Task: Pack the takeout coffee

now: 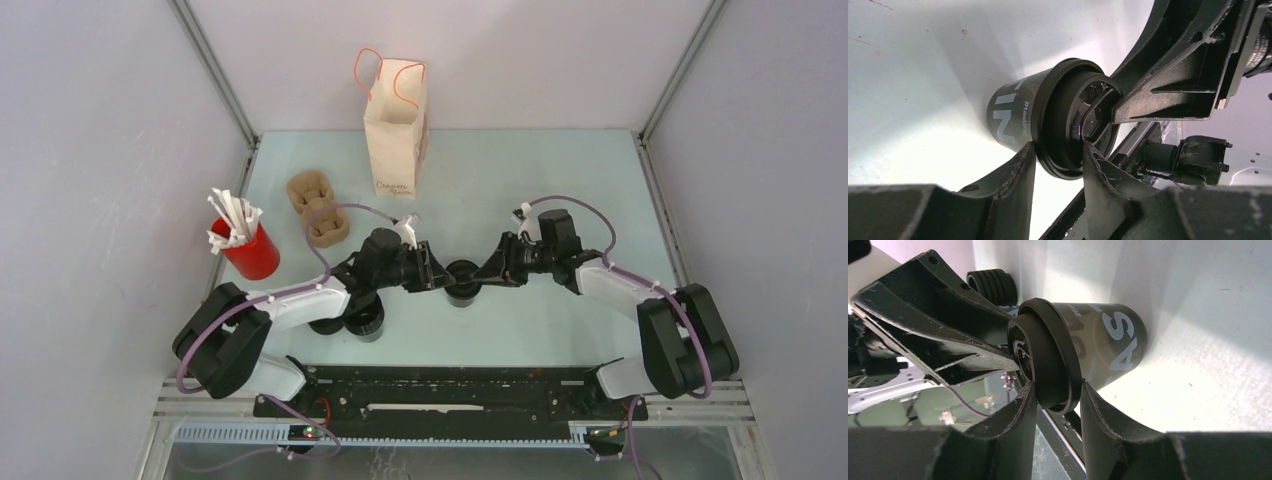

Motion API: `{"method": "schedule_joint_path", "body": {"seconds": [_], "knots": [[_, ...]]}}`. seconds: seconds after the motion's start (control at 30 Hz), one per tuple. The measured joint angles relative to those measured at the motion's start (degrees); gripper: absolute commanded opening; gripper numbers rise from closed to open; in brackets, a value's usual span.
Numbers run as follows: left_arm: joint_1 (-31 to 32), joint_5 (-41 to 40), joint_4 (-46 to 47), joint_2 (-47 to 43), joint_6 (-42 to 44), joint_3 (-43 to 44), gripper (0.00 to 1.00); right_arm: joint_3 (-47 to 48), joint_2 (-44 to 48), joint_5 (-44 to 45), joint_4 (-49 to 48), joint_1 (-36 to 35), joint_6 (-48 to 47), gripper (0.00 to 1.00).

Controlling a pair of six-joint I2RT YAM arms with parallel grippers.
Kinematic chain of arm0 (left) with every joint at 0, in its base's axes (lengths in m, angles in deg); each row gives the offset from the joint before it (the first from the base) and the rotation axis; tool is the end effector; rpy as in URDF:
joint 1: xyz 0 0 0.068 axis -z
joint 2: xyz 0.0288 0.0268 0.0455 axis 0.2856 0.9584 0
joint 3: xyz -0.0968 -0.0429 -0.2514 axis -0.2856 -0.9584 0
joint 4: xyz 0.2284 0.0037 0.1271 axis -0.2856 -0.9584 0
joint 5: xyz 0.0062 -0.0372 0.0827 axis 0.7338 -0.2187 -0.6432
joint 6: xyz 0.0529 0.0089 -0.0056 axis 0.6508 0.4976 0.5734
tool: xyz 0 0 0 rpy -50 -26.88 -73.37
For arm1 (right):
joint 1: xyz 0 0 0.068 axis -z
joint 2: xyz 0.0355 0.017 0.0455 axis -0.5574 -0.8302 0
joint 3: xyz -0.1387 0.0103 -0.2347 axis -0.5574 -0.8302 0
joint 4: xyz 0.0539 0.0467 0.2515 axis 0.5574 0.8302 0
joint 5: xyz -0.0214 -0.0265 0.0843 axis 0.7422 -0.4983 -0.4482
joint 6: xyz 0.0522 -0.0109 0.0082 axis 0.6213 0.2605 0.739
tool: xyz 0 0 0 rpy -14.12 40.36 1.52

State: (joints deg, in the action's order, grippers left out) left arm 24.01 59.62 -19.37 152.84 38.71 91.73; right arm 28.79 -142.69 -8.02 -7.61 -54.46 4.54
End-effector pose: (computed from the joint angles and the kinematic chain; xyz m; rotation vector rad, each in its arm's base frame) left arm 0.2102 -0.1947 0.1899 0.0915 2.3291 -1.1821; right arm 0.2441 0.1173 0.1860 -0.0621 2.4658 1.3333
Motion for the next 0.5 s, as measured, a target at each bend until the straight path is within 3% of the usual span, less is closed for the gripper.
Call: {"method": "schedule_joint_path", "body": {"seconds": [0.17,0.23,0.33,0.5], "knots": [[-0.1,-0.9,0.7,0.0,0.0,0.0,0.40,-2.0,-4.0,-6.6,-8.0,2.6,3.5,0.34],[-0.1,-1.2,1.2,0.2,0.0,0.0,0.40,-2.6,-5.6,-9.4,-11.0,3.7,4.7,0.41],[-0.2,-1.4,1.7,0.3,0.0,0.0,0.40,-2.7,-5.9,-10.3,-11.8,4.0,4.9,0.62],[-0.1,-1.0,1.4,0.5,0.1,0.0,0.40,-2.1,-2.8,-5.7,-6.4,3.2,1.1,0.71]]}}
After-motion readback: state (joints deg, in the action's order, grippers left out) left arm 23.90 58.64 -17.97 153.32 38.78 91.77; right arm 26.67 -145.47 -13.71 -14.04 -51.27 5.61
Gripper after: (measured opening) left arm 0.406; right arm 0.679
